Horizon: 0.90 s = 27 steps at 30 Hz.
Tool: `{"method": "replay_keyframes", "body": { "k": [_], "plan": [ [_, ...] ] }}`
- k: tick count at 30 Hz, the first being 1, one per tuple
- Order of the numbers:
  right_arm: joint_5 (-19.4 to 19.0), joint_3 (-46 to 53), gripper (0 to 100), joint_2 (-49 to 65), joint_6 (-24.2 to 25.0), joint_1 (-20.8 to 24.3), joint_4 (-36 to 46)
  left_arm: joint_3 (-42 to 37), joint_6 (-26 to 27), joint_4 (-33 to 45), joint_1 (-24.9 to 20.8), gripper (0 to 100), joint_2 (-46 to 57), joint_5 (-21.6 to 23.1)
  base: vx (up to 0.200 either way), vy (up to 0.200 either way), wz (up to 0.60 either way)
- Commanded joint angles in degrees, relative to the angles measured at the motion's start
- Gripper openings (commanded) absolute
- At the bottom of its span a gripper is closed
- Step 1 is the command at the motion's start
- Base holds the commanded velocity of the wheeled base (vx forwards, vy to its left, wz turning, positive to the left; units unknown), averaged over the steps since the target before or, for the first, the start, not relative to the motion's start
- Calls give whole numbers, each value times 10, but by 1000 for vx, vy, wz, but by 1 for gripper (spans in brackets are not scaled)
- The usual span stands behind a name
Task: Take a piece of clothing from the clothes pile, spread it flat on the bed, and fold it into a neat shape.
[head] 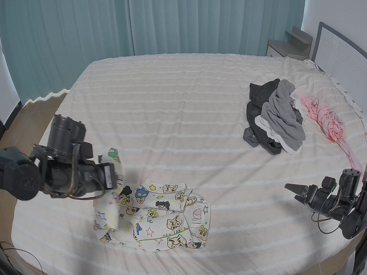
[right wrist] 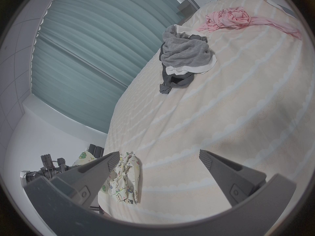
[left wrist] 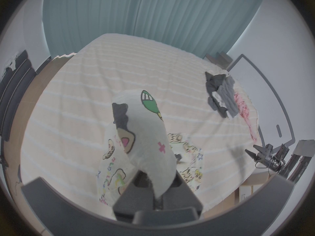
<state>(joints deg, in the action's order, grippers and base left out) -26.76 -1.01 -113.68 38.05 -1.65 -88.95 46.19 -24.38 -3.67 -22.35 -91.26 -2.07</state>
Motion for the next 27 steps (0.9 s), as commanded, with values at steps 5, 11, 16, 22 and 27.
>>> {"method": "replay_keyframes", "body": {
  "k": [5,11,16,22,27],
  "plan": [
    [0,10,100,-1,0,-1,-2,38,-115,-93,-172,0,-163,-108,0,0,0],
    [0,10,100,-4,-1,-1,-2,53,-128,-128,-200,0,-198,-108,0,0,0],
    [0,10,100,-9,-1,-1,-2,52,-143,-153,-221,0,-213,-108,0,0,0],
    [0,10,100,-9,-1,0,-2,59,-145,-155,-225,0,-227,-108,0,0,0],
    [0,10,100,-9,-1,0,-2,67,-153,-159,-225,100,-236,-109,0,0,0]
  ]
}}
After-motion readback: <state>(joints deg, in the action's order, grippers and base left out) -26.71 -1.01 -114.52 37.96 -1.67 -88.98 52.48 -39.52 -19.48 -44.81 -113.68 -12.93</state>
